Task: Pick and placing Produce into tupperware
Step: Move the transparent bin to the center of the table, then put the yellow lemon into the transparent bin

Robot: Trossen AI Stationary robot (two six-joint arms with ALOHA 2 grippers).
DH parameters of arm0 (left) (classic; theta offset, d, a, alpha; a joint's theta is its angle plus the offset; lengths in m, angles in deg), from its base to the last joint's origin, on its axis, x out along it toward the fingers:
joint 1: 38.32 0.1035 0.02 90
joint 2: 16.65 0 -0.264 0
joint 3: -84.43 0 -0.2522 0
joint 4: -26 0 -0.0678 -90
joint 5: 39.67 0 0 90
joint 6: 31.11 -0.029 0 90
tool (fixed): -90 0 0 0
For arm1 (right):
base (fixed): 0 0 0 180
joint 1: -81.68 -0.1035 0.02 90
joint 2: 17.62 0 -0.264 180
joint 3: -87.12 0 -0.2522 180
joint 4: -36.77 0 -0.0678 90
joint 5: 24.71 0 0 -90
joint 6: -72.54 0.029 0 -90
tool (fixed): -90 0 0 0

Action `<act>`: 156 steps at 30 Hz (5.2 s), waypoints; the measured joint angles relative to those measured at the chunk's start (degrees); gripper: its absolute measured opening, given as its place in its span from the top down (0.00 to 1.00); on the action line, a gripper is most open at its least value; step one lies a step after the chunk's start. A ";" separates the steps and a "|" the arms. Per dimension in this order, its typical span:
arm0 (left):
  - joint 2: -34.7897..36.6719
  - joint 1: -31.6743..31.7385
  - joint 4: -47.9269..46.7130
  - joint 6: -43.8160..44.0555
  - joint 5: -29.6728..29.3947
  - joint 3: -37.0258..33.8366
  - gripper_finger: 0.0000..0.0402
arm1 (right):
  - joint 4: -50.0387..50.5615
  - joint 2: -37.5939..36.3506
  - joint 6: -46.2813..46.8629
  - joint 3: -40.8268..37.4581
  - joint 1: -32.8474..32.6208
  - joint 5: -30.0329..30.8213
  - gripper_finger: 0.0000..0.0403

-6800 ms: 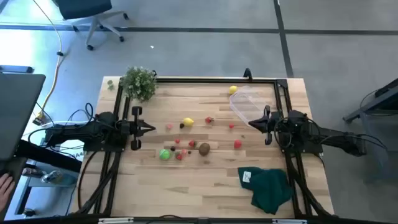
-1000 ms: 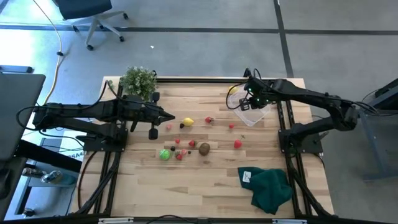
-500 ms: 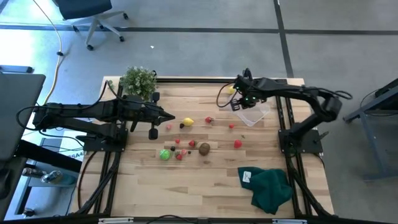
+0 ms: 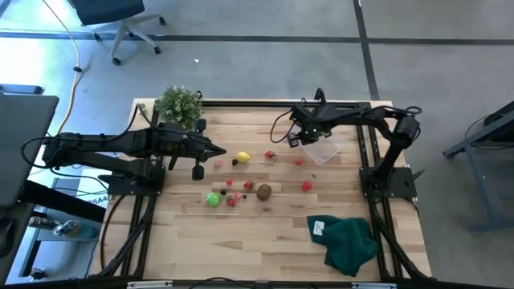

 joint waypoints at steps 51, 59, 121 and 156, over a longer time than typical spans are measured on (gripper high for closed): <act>0.00 -0.01 -0.42 2.04 1.66 -0.02 0.99 | 23.82 34.45 -15.34 57.42 -20.24 -8.98 1.00; 0.00 -0.02 -0.44 2.03 1.66 -0.02 0.99 | 24.48 34.45 -15.55 57.44 -20.72 -3.69 1.00; 0.02 -0.02 -0.20 1.46 -0.04 -0.02 0.99 | 34.71 -7.11 -15.59 46.34 -3.98 6.95 1.00; 0.02 -0.01 -0.02 0.38 -0.02 -0.02 0.99 | 8.23 -21.21 -5.85 10.36 10.90 -2.73 0.92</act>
